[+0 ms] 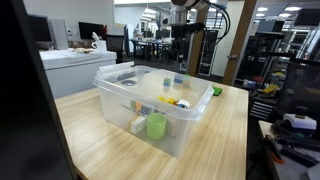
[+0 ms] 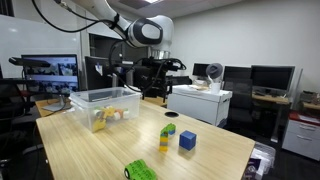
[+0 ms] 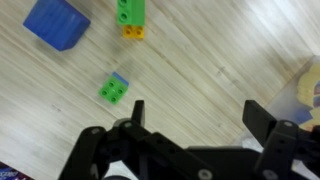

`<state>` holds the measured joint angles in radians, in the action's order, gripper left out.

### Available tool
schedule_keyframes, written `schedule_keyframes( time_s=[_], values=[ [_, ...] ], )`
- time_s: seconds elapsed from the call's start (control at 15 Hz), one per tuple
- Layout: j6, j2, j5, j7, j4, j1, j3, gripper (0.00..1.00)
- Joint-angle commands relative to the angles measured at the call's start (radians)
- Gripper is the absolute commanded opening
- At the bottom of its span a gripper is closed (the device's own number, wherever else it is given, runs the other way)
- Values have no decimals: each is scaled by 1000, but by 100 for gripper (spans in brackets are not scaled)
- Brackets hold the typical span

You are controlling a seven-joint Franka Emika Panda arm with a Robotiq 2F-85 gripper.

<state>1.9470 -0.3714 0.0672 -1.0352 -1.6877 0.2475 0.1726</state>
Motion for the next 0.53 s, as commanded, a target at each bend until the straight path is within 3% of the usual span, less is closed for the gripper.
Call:
schedule_keyframes(
  time_s=[0.0, 0.47],
  values=[
    [84, -54, -95, 85, -9, 18, 13, 100],
    [279, -225, -148, 244, 12, 45, -1, 100]
  ],
)
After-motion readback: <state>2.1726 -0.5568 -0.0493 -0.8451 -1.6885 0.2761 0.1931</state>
